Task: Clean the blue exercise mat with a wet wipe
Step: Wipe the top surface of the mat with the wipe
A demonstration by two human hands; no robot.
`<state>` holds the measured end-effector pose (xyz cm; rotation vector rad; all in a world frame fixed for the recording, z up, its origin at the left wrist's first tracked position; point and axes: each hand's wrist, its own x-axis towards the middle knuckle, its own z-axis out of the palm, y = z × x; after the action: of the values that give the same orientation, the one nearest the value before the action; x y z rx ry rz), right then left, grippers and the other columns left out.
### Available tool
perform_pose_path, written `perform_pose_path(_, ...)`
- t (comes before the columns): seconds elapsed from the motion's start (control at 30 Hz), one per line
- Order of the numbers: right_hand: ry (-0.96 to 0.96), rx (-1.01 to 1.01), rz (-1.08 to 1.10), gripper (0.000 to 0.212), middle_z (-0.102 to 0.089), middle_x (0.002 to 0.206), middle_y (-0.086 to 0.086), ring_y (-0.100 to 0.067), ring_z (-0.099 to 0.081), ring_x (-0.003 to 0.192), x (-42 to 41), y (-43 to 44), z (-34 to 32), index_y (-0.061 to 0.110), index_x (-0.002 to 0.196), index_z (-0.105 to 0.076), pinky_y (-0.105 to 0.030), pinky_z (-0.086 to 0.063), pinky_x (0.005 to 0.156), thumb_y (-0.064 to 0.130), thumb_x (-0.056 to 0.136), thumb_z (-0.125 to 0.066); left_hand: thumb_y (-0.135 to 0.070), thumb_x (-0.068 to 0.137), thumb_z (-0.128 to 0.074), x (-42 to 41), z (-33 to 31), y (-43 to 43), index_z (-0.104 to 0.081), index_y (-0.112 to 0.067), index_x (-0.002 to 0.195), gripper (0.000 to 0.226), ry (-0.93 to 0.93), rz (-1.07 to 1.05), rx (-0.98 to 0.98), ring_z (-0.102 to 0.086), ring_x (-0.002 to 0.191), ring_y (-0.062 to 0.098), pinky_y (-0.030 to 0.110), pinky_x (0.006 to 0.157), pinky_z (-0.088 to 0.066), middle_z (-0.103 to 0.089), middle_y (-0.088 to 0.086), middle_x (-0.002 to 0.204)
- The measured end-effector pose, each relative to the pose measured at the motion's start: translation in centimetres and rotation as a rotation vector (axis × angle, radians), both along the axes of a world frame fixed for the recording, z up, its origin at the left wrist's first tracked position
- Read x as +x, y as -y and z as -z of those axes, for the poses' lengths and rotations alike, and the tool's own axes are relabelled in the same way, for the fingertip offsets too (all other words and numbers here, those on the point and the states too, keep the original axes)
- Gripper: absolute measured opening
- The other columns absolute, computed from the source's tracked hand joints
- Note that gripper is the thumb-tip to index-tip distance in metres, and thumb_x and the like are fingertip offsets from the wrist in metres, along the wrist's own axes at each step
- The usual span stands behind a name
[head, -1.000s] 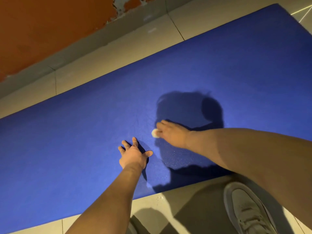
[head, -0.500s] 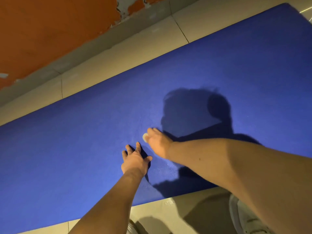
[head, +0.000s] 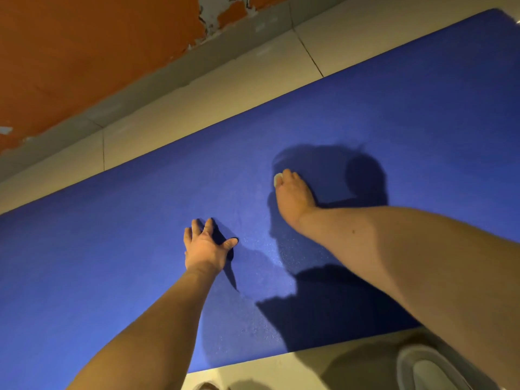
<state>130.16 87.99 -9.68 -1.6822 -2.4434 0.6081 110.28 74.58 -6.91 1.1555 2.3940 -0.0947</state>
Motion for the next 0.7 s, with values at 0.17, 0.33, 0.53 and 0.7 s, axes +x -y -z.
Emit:
perform_pose_path(0.17, -0.138, -0.098, -0.359, 0.014, -0.055, 0.107, -0.019, -0.033, -0.053, 0.100, -5.0, 4.6, 0.1, 0.002, 0.096, -0.063, -0.042, -0.040, 0.081, -0.005, 0.092, -0.052, -0.057, 0.088, -0.066, 0.0, 0.2, -1.7, -0.008, -0.032, 0.160, 0.096, 0.057, -0.001, -0.139, 0.010, 0.153, 0.030, 0.053, 0.118, -0.026, 0.008, -0.003, 0.167)
perform_pose_path(0.33, -0.061, 0.024, -0.382, 0.026, -0.051, 0.116, -0.016, -0.035, -0.055, 0.098, -3.6, -1.3, 0.2, 0.007, 0.112, -0.058, -0.037, -0.034, 0.072, -0.005, 0.092, -0.047, -0.060, 0.088, -0.064, -0.1, 0.1, -2.1, -0.008, -0.033, 0.160, 0.096, 0.027, 0.015, -0.185, 0.005, 0.153, 0.032, 0.052, 0.115, -0.031, 0.006, -0.002, 0.167)
perform_pose_path(0.53, -0.107, 0.009, 0.086, 0.025, -0.050, 0.125, -0.022, -0.040, -0.054, 0.111, -2.8, -6.3, 1.7, 0.000, 0.121, -0.050, -0.043, -0.041, 0.081, 0.002, 0.101, -0.034, -0.056, 0.089, -0.064, -0.8, 0.4, -3.6, -0.030, -0.023, 0.155, 0.081, -0.023, -0.025, 0.029, -0.017, 0.150, 0.029, 0.051, 0.105, -0.044, -0.016, 0.000, 0.164)
perform_pose_path(0.7, -0.161, -0.126, -0.203, 0.020, -0.039, 0.083, -0.005, -0.026, -0.047, 0.070, -7.4, -1.9, 1.1, 0.012, 0.092, -0.041, -0.037, -0.036, 0.069, -0.008, 0.093, -0.042, -0.056, 0.086, -0.070, -2.7, 0.4, -7.5, -0.027, -0.028, 0.156, 0.087, -0.009, -0.025, 0.021, -0.004, 0.151, 0.030, 0.054, 0.118, -0.028, -0.012, 0.000, 0.164)
